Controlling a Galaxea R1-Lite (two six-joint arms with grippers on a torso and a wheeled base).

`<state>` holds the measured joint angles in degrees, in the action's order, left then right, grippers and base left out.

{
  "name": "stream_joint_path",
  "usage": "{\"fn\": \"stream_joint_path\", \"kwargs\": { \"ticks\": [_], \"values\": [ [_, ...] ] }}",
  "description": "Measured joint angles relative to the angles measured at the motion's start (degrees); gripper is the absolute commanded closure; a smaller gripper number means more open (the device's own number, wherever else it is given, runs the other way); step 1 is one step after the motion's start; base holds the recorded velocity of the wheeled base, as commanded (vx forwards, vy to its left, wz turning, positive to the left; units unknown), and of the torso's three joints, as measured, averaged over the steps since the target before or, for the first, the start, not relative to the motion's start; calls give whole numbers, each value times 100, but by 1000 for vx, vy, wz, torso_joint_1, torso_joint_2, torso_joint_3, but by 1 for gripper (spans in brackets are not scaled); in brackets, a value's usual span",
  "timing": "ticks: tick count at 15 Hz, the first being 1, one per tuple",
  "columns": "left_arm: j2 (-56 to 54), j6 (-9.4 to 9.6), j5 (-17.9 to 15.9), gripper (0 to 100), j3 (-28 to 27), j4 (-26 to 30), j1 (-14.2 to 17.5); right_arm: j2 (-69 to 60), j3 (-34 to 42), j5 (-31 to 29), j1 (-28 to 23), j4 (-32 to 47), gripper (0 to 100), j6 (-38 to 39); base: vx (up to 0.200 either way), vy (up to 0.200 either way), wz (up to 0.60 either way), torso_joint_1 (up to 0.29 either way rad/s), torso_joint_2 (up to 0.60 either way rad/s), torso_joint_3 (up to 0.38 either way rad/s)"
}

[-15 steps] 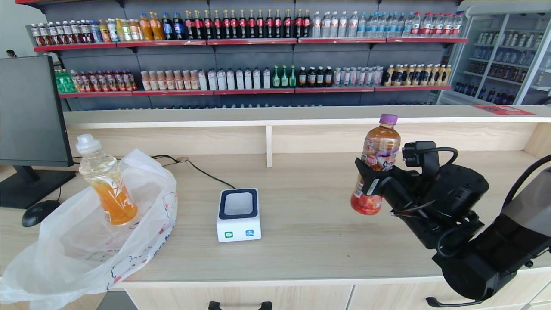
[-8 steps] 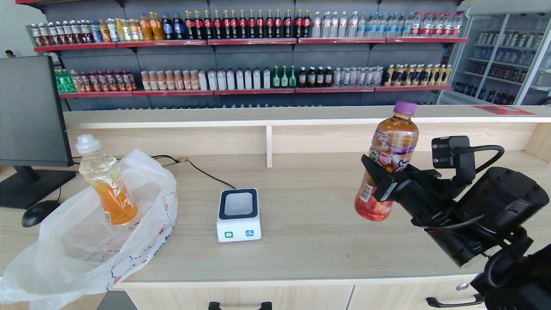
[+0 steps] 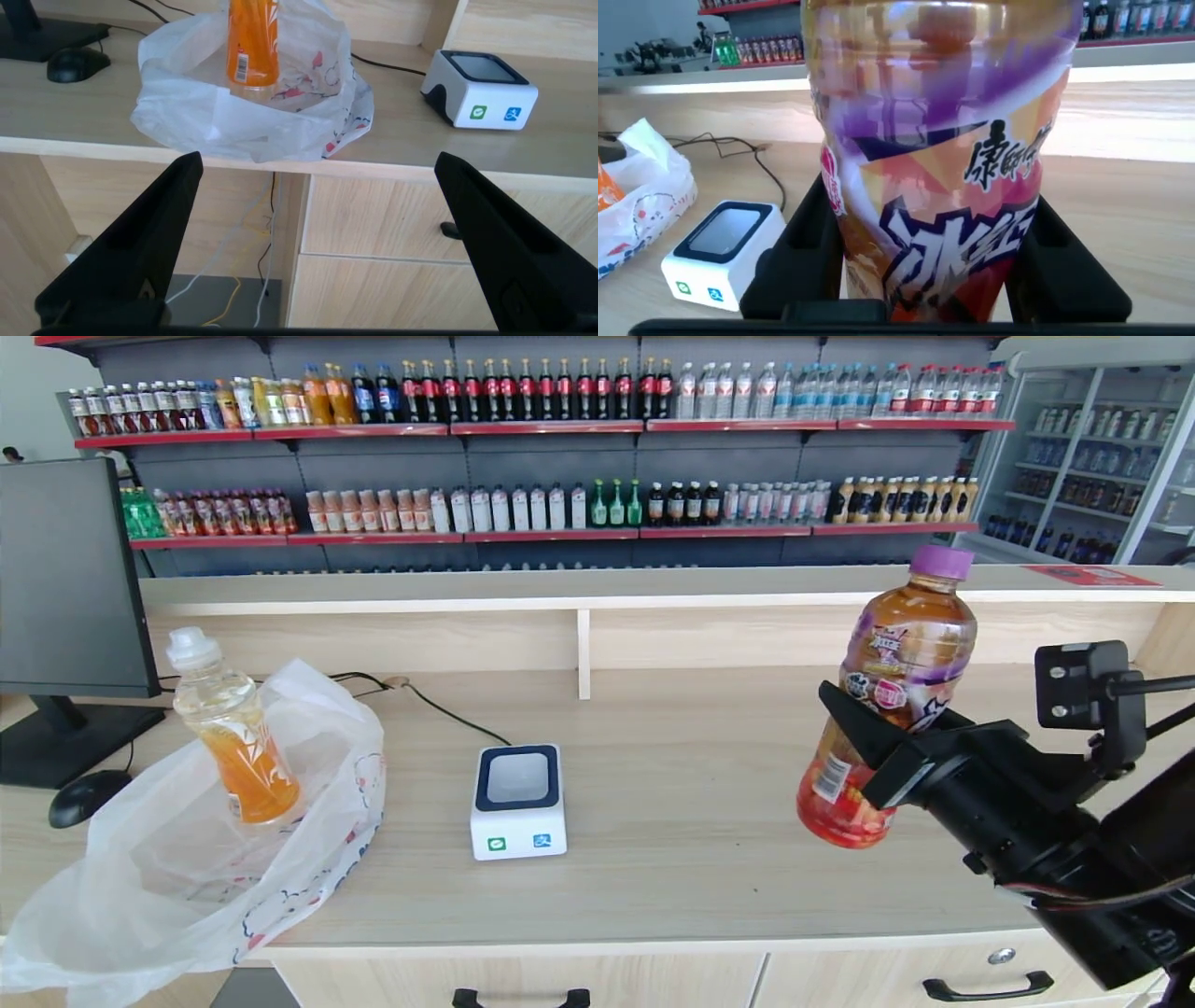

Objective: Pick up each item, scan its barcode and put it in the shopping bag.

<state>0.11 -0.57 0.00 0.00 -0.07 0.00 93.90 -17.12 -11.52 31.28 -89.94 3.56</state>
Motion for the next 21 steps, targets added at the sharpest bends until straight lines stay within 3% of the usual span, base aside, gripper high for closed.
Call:
{"fn": "stream_joint_path", "kwargs": {
  "ticks": [7, 11, 14, 21],
  "values": [
    [0, -2, 0, 0, 0, 0, 0, -367, 356, 22, 1229, 0, 100, 1143, 0, 0, 0, 0, 0, 0],
    [0, -2, 0, 0, 0, 0, 0, -282, -529, 195, 2172, 0, 100, 1348, 0, 0, 0, 0, 0, 0],
    [0, -5, 0, 0, 0, 0, 0, -168, -1367, 1019, 2409, -13, 100, 1431, 0, 0, 0, 0, 0, 0],
    [0, -2, 0, 0, 0, 0, 0, -157, -1692, 1332, 2442, 0, 100, 2047, 0, 0, 0, 0, 0, 0]
  ]
}}
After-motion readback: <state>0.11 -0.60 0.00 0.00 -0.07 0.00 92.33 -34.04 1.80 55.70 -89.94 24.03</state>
